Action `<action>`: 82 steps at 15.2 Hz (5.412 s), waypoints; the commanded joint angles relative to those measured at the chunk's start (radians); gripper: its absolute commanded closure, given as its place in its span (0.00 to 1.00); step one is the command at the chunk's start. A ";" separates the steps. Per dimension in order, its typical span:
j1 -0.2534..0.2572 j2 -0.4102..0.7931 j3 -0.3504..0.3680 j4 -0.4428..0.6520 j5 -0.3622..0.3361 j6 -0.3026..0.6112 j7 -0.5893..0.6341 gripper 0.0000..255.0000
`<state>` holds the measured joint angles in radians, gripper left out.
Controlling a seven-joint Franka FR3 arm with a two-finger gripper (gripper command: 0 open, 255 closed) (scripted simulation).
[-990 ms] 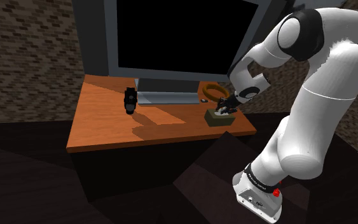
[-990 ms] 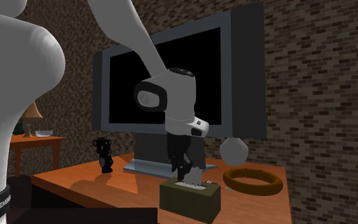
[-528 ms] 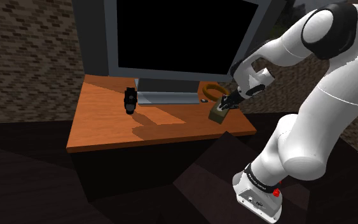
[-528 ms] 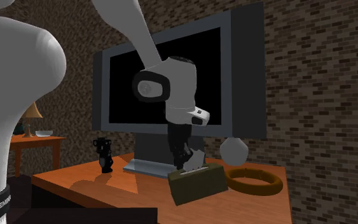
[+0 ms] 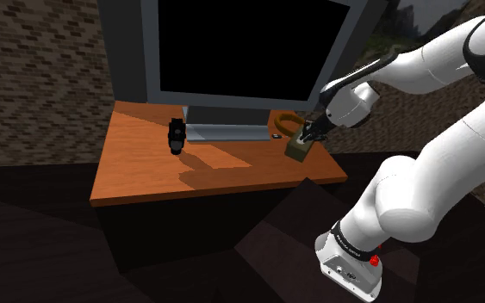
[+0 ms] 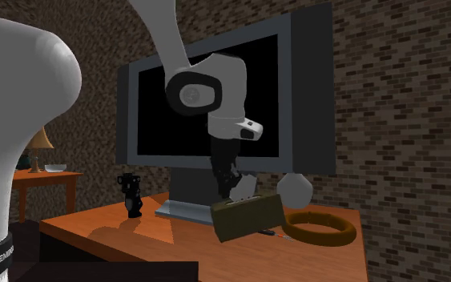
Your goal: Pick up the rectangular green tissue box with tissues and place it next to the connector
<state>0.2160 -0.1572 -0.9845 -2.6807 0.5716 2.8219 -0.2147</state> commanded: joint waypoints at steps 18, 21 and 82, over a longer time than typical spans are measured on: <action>-0.374 -0.250 0.322 0.047 -0.459 -0.250 0.405 1.00; -0.395 -0.278 0.347 0.066 -0.483 -0.295 0.432 1.00; -0.219 0.144 1.003 0.378 -0.533 -0.127 1.288 1.00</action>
<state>0.0056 -0.0286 0.0278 -2.2999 0.0400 2.6824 1.0702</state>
